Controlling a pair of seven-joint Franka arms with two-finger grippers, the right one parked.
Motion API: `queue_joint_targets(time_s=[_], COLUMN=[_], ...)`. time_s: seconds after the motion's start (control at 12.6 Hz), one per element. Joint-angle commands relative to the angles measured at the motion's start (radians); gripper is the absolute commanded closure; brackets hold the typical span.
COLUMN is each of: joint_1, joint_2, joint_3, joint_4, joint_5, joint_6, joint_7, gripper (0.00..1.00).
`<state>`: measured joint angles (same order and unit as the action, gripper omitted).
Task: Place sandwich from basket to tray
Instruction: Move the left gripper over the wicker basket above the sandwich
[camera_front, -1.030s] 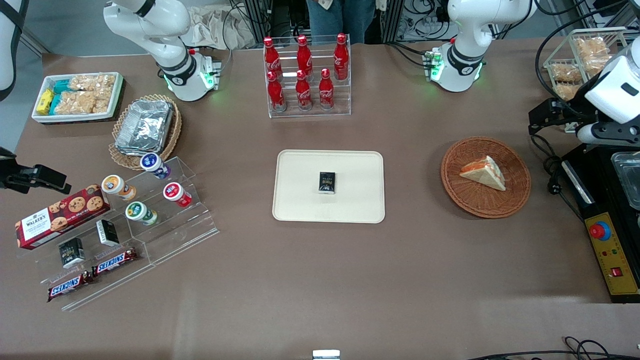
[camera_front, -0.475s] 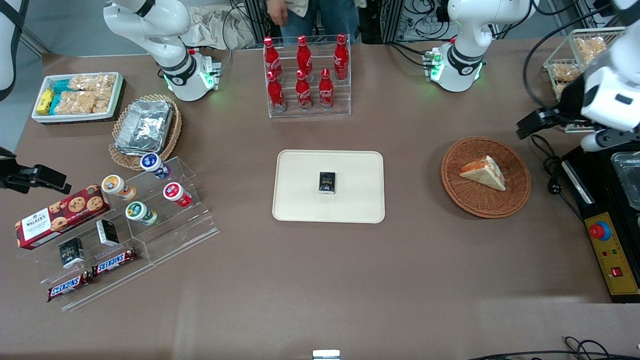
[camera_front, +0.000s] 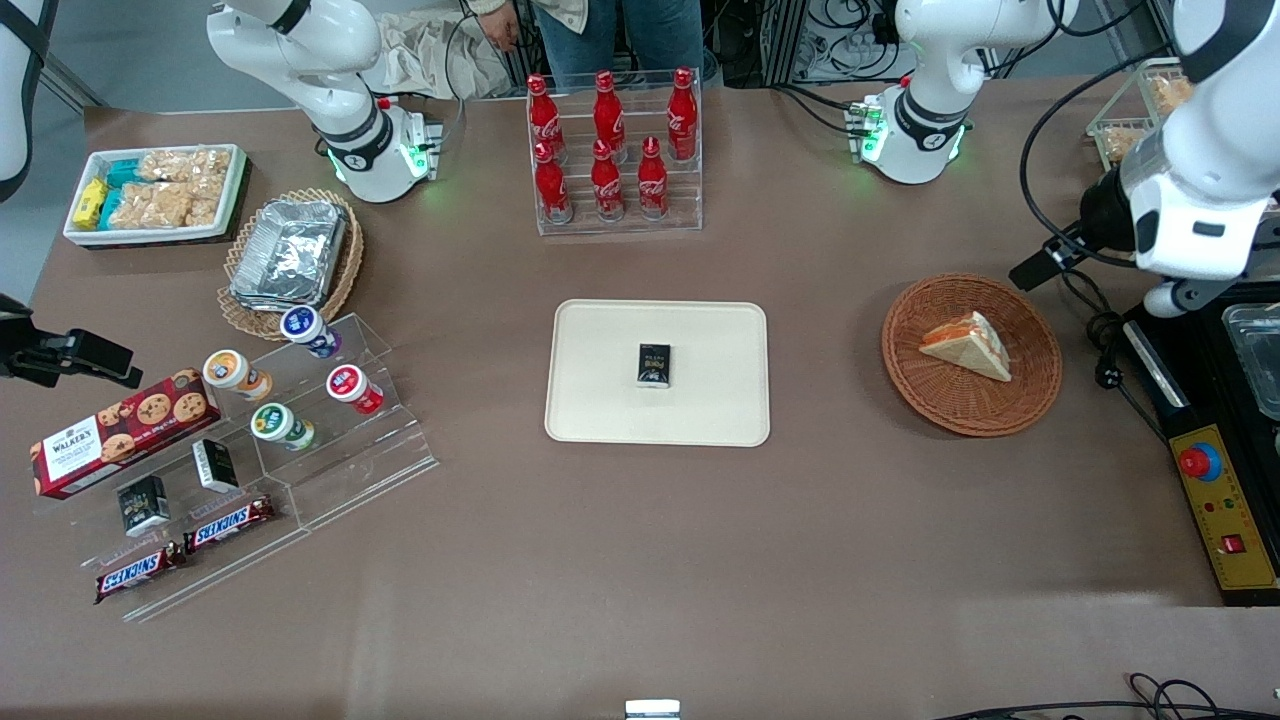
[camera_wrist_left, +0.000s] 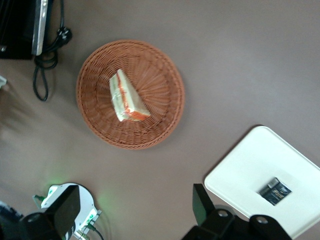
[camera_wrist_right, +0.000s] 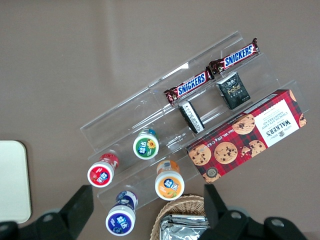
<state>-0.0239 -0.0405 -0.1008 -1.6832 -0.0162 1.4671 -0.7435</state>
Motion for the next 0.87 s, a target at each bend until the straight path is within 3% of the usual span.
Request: queue_joint_targets(time_s=[0.0, 0.32, 0.63, 0.79], joint_1=[0.045, 0.053, 0.050, 0.053], joint_2=[-0.024, -0.087, 0.008, 0.007], joint_3=[0.006, 0.006, 0.006, 0.006], joint_4=[-0.152, -0.525, -0.616, -0.689], joint_5=[0.027, 0.036, 0.110, 0.113], joint_6=[0.079, 0.421, 0.561, 0.652], joint_7=[-0.025, -0.178, -0.281, -0.293], gripper=[0.00, 0.00, 0.00, 0.00])
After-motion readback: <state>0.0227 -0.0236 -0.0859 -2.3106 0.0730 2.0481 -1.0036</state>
